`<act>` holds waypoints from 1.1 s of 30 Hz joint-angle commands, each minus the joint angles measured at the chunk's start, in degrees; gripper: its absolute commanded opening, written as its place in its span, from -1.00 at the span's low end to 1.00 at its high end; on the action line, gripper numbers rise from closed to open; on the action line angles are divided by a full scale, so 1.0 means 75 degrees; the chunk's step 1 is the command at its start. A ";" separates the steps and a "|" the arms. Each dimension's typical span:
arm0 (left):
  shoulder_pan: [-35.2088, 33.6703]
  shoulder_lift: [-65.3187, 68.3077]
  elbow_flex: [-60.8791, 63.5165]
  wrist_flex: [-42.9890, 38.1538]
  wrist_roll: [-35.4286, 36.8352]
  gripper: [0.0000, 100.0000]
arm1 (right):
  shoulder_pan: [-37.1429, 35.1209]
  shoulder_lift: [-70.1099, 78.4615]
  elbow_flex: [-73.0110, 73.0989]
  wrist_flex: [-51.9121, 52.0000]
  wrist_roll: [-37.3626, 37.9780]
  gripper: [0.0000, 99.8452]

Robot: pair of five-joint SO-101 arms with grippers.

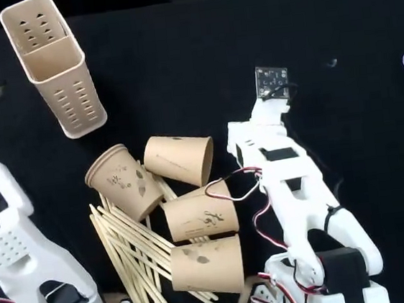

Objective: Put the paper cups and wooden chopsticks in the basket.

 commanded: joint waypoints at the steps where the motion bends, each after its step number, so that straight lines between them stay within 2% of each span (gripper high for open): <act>1: 0.0662 -0.0645 -0.2292 0.0856 0.0399 -0.41 | -0.0117 0.0018 -0.0393 -0.0164 -0.0059 -0.70; 5: 0.1002 -0.0656 -0.2643 0.0856 0.0879 -0.41 | -0.0117 0.0018 -0.0393 -0.0164 -0.0047 -0.70; 13: 0.1670 -0.0656 -0.1682 0.0856 0.1618 -0.41 | -0.0105 0.0018 -0.0416 -0.0164 -0.0047 -0.70; 20: 0.1811 -0.0656 -0.0557 0.0856 0.1664 -0.42 | -0.0129 0.0018 -0.0440 -0.0176 -0.0047 -0.70; 28: 0.2690 -0.0645 0.0522 0.0856 0.1618 -0.42 | -0.0129 0.0018 -0.0440 -0.0176 -0.0047 -0.70; 30: 0.2925 -0.0645 0.0580 0.0856 0.1606 -0.48 | -0.0129 0.0018 -0.0428 -0.0176 -0.0047 -0.70; 33: 0.3171 -0.0645 0.0510 0.0832 0.1172 -0.73 | -0.0105 0.0018 -0.0428 -0.0176 -0.0047 -0.70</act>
